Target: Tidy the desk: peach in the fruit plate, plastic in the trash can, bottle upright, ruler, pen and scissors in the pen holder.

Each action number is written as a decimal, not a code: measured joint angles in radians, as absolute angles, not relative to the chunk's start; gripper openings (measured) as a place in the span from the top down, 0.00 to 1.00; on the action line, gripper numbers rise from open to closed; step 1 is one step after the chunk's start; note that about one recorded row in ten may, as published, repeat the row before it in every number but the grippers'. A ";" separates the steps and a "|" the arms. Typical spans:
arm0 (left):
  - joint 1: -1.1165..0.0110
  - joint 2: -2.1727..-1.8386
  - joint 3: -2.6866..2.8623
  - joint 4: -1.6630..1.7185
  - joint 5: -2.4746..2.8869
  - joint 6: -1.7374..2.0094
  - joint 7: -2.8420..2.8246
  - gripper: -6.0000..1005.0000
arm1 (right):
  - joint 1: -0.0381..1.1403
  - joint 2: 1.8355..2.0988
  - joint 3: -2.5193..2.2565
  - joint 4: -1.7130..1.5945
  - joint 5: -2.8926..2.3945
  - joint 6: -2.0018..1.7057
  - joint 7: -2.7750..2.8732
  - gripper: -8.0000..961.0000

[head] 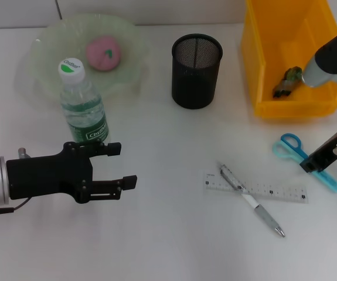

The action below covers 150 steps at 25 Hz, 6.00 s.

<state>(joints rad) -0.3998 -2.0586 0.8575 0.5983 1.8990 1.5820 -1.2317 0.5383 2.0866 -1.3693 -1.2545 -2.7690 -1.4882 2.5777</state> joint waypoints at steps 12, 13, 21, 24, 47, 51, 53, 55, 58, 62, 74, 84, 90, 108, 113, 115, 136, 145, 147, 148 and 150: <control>-0.397 -2.059 0.852 0.599 1.897 1.594 -1.240 0.16 | 0.488 2.085 -1.127 -1.488 -2.538 -1.700 2.433 0.78; -0.397 -2.058 0.852 0.599 1.896 1.594 -1.240 0.16 | 0.486 2.084 -1.057 -1.512 -2.470 -1.723 2.407 0.78; -0.404 -2.060 0.854 0.598 1.893 1.595 -1.241 0.16 | 0.476 2.083 -0.913 -1.430 -2.139 -1.642 2.242 0.78; -0.407 -2.061 0.854 0.598 1.892 1.595 -1.242 0.16 | 0.474 2.083 -0.917 -1.274 -1.964 -1.535 2.111 0.78; -0.403 -2.066 0.850 0.597 1.867 1.621 -1.238 0.16 | 0.785 2.089 -0.939 -0.280 -1.259 -0.997 1.103 0.76; -0.401 -2.065 0.850 0.597 1.864 1.621 -1.236 0.16 | 0.787 2.090 -0.951 -0.276 -1.254 -0.983 1.103 0.72; -0.402 -2.065 0.850 0.597 1.864 1.620 -1.236 0.16 | 0.780 2.090 -0.951 -0.276 -1.253 -0.984 1.108 0.70; -0.404 -2.065 0.849 0.597 1.864 1.617 -1.235 0.16 | 0.779 2.090 -0.951 -0.277 -1.253 -0.985 1.109 0.63; -0.407 -2.065 0.849 0.597 1.864 1.615 -1.234 0.16 | 0.771 2.090 -0.951 -0.277 -1.252 -0.992 1.111 0.51; -0.408 -2.065 0.848 0.597 1.864 1.617 -1.233 0.16 | 0.740 2.085 -0.951 -0.292 -1.252 -1.055 1.134 0.38; -0.402 -2.065 0.844 0.597 1.863 1.621 -1.236 0.16 | 0.543 2.043 -1.087 -1.084 -1.939 -1.571 1.809 0.31; -0.412 -2.068 0.843 0.591 1.860 1.621 -1.245 0.16 | 0.623 2.083 -1.185 -1.290 -2.353 -1.788 1.942 0.15; -0.415 -2.067 0.843 0.588 1.852 1.615 -1.245 0.16 | 0.636 2.086 -1.342 -1.276 -2.387 -1.733 1.952 0.17; -0.420 -2.068 0.844 0.586 1.848 1.616 -1.246 0.16 | 0.685 2.088 -1.613 -1.096 -2.376 -1.387 2.015 0.22; -0.420 -2.068 0.844 0.585 1.848 1.610 -1.246 0.16 | 0.696 2.089 -1.623 -1.051 -2.332 -1.349 2.014 0.24; -0.420 -2.068 0.844 0.585 1.848 1.610 -1.246 0.16 | 0.698 2.089 -1.623 -1.045 -2.325 -1.348 2.012 0.25; -0.411 -2.068 0.846 0.584 1.848 1.615 -1.238 0.16 | 0.669 2.088 -1.584 -1.075 -2.315 -1.349 2.017 0.60; -0.411 -2.067 0.845 0.584 1.848 1.618 -1.237 0.16 | 0.544 2.089 -1.445 -1.247 -2.221 -1.350 1.994 0.59; -0.413 -2.066 0.845 0.584 1.848 1.618 -1.237 0.16 | 0.503 2.090 -1.383 -1.276 -2.160 -1.350 1.962 0.59; -0.414 -2.066 0.845 0.584 1.848 1.618 -1.237 0.16 | 0.470 2.091 -1.325 -1.286 -2.100 -1.349 1.929 0.59; -0.414 -2.066 0.845 0.584 1.848 1.619 -1.237 0.16 | 0.455 2.091 -1.297 -1.286 -2.070 -1.349 1.913 0.58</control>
